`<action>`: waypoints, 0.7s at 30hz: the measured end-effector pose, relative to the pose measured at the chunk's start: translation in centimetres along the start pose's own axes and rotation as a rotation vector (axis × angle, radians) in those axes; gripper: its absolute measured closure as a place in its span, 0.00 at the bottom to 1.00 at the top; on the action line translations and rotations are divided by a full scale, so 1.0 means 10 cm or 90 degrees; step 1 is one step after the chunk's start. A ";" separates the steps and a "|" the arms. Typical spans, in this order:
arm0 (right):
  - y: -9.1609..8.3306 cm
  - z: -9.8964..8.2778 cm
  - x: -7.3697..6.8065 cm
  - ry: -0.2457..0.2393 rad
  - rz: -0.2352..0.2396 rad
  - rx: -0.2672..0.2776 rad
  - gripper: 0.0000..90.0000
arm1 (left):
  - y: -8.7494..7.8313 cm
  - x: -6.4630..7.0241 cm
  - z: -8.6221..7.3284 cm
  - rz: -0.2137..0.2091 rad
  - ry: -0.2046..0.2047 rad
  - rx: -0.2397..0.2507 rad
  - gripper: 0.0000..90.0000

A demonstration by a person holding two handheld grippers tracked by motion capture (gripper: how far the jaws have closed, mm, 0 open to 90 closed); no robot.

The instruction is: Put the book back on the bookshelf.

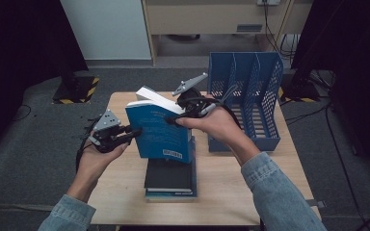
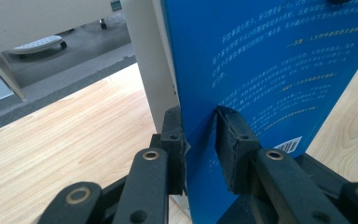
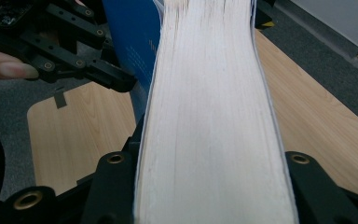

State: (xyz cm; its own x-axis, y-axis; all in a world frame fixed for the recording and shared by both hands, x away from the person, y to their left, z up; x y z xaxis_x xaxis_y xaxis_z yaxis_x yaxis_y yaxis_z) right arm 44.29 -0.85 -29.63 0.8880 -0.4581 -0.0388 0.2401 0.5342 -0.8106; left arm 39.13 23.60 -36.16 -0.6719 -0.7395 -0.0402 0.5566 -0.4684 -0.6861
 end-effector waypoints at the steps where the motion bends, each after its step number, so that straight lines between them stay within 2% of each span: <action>1: 0.00 0.00 0.00 0.001 0.000 -0.001 0.63 | 0.00 0.00 0.00 0.001 0.000 0.000 0.80; 4: 0.00 0.00 0.00 0.000 0.000 -0.003 0.64 | 0.02 0.00 -0.01 0.012 -0.003 0.003 0.73; 7: 0.00 0.00 -0.01 -0.007 0.003 -0.004 0.64 | 0.07 0.01 -0.04 0.025 -0.006 0.001 0.56; 11: 0.00 0.00 -0.01 -0.010 0.000 -0.005 0.65 | 0.12 0.01 -0.13 0.037 -0.019 0.005 0.42; 14: 0.00 0.00 -0.01 -0.005 0.001 -0.006 0.65 | 0.16 -0.01 -0.24 0.048 -0.035 0.001 0.34; 17: 0.00 0.00 0.00 -0.013 0.001 -0.004 0.64 | 0.22 -0.04 -0.39 0.070 -0.043 -0.015 0.30; 21: 0.00 -0.01 0.00 -0.012 0.007 -0.001 0.64 | 0.29 -0.11 -0.62 0.083 -0.079 -0.029 0.23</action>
State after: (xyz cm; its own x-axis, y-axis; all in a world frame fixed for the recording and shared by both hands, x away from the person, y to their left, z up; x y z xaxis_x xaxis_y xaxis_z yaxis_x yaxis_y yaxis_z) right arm 44.29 -0.95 -29.67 0.8981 -0.4383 -0.0367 0.2293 0.5377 -0.8113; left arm 38.43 26.04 -42.56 -0.5290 -0.8476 -0.0428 0.6105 -0.3450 -0.7130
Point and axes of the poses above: each handheld gripper's, and its own axes: y roughly forward along the jaws, z roughly out of its top, x roughly to its right, the point moved 2 cm from there along y, roughly forward along the jaws, and after that the axes turned 14 degrees about -x, right-handed, at the moved point
